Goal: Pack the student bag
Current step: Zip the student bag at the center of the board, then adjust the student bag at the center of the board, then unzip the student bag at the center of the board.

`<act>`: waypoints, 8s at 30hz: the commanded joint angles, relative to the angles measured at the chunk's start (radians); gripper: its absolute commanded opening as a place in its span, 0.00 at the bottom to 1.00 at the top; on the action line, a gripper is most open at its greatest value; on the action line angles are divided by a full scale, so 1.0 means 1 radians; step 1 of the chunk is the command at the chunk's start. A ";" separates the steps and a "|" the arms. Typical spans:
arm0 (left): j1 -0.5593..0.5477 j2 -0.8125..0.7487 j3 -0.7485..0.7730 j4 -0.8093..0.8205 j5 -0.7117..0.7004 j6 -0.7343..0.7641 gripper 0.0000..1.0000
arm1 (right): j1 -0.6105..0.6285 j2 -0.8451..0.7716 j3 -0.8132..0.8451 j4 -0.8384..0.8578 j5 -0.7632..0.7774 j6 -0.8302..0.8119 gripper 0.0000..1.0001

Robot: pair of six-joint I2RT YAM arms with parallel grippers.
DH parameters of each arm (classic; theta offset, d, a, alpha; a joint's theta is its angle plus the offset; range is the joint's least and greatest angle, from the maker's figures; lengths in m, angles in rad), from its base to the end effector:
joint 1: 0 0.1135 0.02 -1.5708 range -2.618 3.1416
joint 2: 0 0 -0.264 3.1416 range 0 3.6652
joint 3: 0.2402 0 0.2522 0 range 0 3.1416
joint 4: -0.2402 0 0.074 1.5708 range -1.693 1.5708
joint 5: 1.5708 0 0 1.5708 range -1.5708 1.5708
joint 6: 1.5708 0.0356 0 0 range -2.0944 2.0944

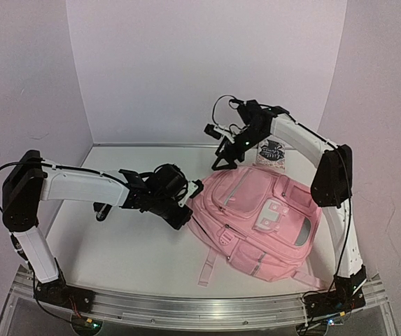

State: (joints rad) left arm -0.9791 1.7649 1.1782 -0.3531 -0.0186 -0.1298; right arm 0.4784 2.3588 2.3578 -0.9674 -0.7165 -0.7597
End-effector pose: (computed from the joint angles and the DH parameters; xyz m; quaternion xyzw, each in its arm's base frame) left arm 0.2085 -0.3090 0.1984 0.3890 0.8674 -0.1558 0.2684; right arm 0.4414 0.2552 0.2763 -0.6037 0.6680 0.2926 0.3220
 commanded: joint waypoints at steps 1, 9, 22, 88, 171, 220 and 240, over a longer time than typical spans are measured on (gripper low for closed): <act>-0.003 -0.039 0.019 -0.013 -0.001 0.008 0.00 | 0.049 0.046 0.020 -0.033 -0.014 -0.097 0.84; -0.003 -0.048 0.015 -0.015 0.004 0.007 0.00 | 0.113 0.106 -0.034 -0.047 0.094 -0.247 0.83; -0.003 -0.029 0.035 -0.027 -0.005 0.031 0.00 | 0.134 0.143 -0.060 -0.201 0.187 -0.460 0.24; 0.290 0.462 0.884 -0.298 0.362 -0.247 0.68 | -0.469 -0.449 -0.440 -0.293 0.207 0.202 0.98; 0.111 0.091 0.274 -0.187 0.544 -0.267 0.41 | -0.253 0.066 0.156 -0.252 0.261 0.316 0.98; 0.296 0.071 0.444 -0.282 0.186 -0.438 0.51 | -0.290 -0.389 -0.503 -0.226 -0.029 0.271 0.93; -0.010 0.352 0.725 -0.425 -0.153 -0.661 0.69 | -0.160 -0.507 -0.700 0.135 0.093 0.502 0.80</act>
State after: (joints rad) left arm -0.9855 2.0851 1.8130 -0.7149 -0.0073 -0.7111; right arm 0.2884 1.9364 1.7279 -0.9994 -0.7195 -0.3742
